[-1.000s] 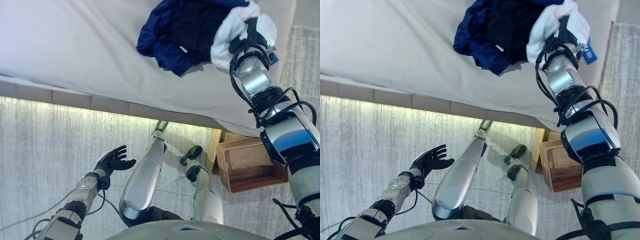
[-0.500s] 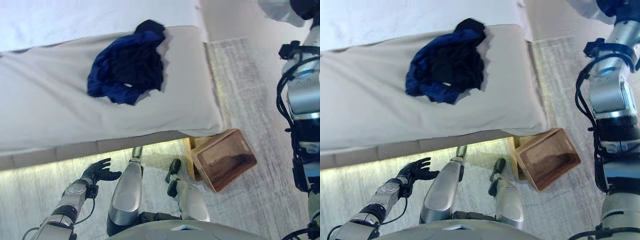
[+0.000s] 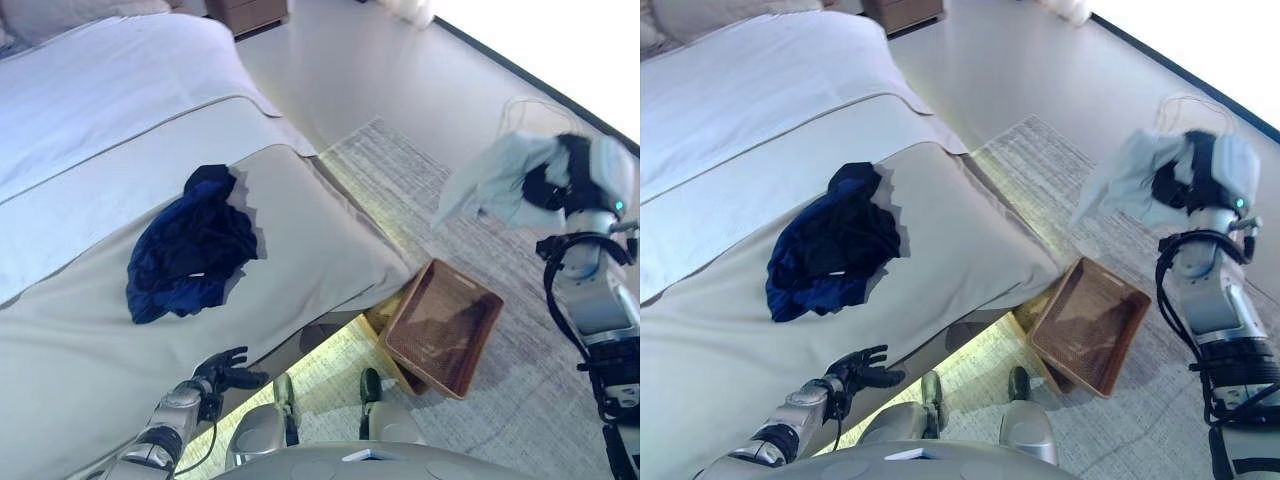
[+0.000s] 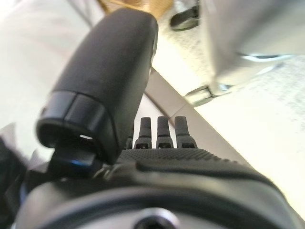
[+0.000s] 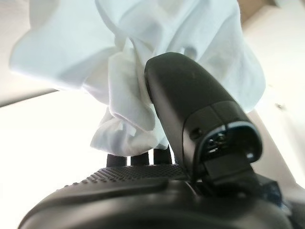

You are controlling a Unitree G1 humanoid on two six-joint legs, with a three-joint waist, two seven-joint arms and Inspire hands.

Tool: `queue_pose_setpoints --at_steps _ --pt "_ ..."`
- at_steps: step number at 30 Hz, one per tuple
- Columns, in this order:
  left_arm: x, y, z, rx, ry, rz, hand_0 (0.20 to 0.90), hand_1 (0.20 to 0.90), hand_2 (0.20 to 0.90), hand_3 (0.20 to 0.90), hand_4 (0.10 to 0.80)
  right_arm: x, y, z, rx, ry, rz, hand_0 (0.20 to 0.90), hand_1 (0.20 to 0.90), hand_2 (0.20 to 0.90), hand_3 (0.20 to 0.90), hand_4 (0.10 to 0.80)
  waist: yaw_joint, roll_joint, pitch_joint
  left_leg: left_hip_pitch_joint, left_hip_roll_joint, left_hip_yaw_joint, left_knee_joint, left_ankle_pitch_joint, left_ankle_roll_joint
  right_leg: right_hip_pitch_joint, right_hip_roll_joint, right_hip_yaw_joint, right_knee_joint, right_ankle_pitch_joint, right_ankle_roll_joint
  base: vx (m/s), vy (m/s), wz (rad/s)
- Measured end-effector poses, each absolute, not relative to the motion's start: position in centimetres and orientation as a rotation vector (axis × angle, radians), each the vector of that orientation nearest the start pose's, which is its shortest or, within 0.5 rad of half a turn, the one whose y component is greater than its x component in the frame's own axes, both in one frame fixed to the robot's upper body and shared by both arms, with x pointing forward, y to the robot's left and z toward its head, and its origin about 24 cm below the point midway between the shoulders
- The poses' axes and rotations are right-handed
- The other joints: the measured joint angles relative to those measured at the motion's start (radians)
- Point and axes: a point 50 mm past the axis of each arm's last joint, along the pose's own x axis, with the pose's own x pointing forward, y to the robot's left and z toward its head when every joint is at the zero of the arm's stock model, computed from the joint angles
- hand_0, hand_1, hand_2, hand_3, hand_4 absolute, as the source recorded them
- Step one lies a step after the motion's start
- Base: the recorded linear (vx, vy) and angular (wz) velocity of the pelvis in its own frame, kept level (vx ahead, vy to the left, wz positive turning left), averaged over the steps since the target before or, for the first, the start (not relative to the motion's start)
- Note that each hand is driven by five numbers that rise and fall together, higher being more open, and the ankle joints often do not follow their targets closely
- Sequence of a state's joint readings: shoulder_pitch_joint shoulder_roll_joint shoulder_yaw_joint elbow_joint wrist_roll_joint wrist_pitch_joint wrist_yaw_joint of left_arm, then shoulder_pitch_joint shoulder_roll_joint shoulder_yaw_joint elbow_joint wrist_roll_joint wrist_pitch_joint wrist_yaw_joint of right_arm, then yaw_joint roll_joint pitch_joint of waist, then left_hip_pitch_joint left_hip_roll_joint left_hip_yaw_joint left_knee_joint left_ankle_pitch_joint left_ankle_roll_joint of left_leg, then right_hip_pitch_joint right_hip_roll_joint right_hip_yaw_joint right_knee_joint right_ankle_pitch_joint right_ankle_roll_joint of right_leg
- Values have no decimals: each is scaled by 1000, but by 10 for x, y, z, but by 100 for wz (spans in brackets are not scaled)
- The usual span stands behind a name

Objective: Pick up the clothes from the bed and place them into the basket

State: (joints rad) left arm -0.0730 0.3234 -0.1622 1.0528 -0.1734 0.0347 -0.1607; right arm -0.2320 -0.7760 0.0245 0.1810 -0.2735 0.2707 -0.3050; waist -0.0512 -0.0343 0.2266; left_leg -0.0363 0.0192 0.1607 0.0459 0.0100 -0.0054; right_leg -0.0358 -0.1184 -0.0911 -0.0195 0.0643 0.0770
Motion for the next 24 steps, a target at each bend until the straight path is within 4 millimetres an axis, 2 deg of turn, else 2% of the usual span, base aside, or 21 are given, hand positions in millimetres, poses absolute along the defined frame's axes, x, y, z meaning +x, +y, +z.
queue_pose_setpoints --at_steps 3,5,6,9,10,11,12,13,15,17,20,24 --pt "148 240 -136 157 1054 -63 900 900 900 900 800 286 -318 105 -1113 124 -444 300 300 300 200 100 -8 16 7 -5 18 3 -5 16 -15 -14 17 0 5 0 0 -113 -164 -6" --pt "150 237 -136 158 1048 -78 900 900 900 900 800 287 -316 96 -1144 162 -409 300 300 300 200 100 -6 43 23 -13 31 5 -4 19 -20 -34 23 0 19 -6 1 -215 -125 -4" --pt "152 236 -136 149 1043 -75 900 900 900 900 800 288 -316 95 -1148 166 -404 300 300 300 200 100 -7 52 30 -19 33 6 -4 24 -21 -44 23 0 26 -8 -2 -295 -86 -7" --pt "174 228 -128 97 961 -73 900 900 900 900 800 307 -322 112 -1151 159 -455 300 300 300 200 100 -8 133 95 -106 28 18 4 44 -26 -181 7 0 120 -29 -10 -279 -31 -9" --pt "184 224 -123 82 916 -75 900 900 900 900 800 315 -323 123 -1152 146 -480 347 347 347 255 155 -3 160 132 -128 22 25 6 56 -29 -226 -1 2 168 -34 -15 -265 0 -14" --pt "192 221 -118 69 875 -76 900 900 900 900 800 321 -324 133 -1161 140 -500 448 448 448 373 273 -7 178 162 -159 18 26 22 60 -25 -274 -10 4 211 -49 -20 -182 -15 -8" --pt "202 218 -113 54 831 -78 900 900 900 900 800 329 -325 141 -1168 143 -519 818 818 818 804 704 -4 197 191 -193 11 32 30 63 -26 -332 -22 6 267 -62 -27 -139 -11 0" --pt "210 215 -107 40 791 -85 900 900 900 900 800 334 -327 148 -1181 156 -537 900 900 900 900 800 -2 212 219 -219 7 33 38 64 -25 -373 -29 11 304 -74 -28 -81 -22 -3" --pt "224 210 -97 16 725 -96 900 900 900 900 800 341 -331 155 -1194 189 -562 900 900 900 900 800 8 227 269 -242 -6 30 40 64 -25 -425 -36 27 355 -88 -33 -78 -15 -7" --pt "235 205 -90 -4 670 -107 900 900 900 900 800 344 -333 145 -1226 278 -552 900 900 900 900 800 33 234 277 -303 -13 28 52 66 -26 -506 -37 37 398 -99 -44 -85 7 -4" --pt "240 197 -86 0 650 -142 900 900 900 900 800 343 -339 127 -1227 394 -559 900 900 900 900 800 47 234 277 -321 -10 16 50 95 -20 -537 -36 36 428 -115 -51 -66 44 0" --pt "246 190 -79 -25 599 -162 900 900 900 900 800 345 -348 135 -1228 443 -637 900 900 900 900 800 46 236 276 -322 -15 10 24 114 -24 -554 -39 33 443 -124 -54 -9 61 5"
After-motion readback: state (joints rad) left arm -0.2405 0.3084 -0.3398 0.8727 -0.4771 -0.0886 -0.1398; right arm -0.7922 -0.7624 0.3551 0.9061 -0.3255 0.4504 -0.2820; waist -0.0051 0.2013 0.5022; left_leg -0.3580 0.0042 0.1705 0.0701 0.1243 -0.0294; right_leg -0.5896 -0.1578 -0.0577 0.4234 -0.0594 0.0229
